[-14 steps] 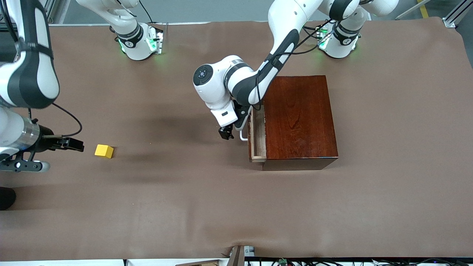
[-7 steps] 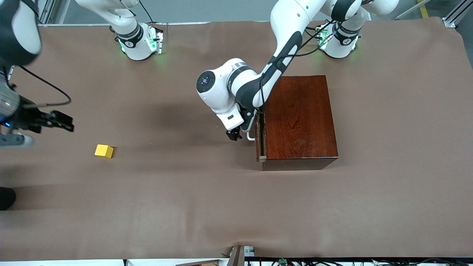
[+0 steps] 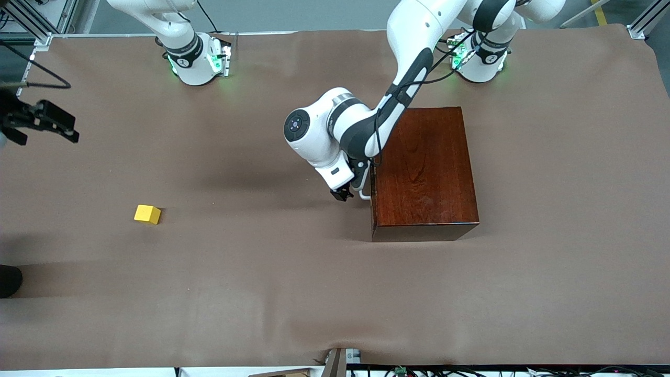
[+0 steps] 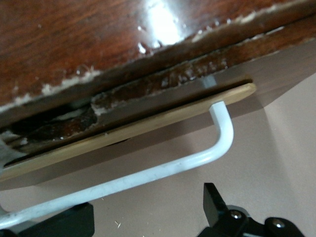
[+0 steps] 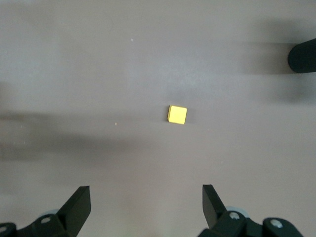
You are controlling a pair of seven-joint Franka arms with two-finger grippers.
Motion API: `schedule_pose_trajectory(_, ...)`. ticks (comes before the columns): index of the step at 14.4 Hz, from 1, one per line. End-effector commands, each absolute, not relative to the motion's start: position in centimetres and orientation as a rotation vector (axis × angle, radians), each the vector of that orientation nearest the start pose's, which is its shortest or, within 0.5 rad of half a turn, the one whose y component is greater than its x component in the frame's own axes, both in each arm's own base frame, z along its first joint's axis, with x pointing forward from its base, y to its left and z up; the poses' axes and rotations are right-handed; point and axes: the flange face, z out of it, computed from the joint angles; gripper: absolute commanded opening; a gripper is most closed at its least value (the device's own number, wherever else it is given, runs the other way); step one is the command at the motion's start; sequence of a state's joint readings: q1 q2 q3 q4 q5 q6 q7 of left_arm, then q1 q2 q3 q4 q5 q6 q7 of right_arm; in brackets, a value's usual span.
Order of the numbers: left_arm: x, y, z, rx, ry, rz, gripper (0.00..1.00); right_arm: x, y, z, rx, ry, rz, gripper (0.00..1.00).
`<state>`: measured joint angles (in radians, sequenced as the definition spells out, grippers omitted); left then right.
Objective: Open drawer, take yellow block, close drawer
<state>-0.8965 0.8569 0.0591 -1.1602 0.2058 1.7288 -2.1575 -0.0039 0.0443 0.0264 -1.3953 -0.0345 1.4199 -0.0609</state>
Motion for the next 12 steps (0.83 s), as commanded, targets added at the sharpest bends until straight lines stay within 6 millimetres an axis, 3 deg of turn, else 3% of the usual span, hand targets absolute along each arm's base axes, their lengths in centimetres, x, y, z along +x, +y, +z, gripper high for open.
schedule_pose_trajectory(1,49.7,-52.7,26.2,-2.279,-1.61,-0.325,1.0,52.4,0.0,66.9,-3.157,-0.196,0.058,1.0)
schedule_pose_trajectory(3,49.7,-52.7,26.3,-2.28,-1.611,-0.326,1.0,51.5,0.0,66.3,-3.156,-0.199,0.077,1.0)
schedule_pose_trajectory(6,49.5,-53.1,26.8,-2.294,-1.613,-0.319,1.0,51.6,-0.2,66.0,-3.157,-0.192,0.085,1.0)
schedule_pose_trajectory(9,49.6,-53.5,31.8,-2.419,-1.536,-0.307,1.0,51.8,-0.9,66.1,-3.158,-0.17,0.08,1.0)
schedule_pose_trajectory(12,50.1,-52.7,38.5,-2.506,-1.554,-0.323,1.0,52.1,-1.7,66.5,-3.157,-0.146,0.063,1.0)
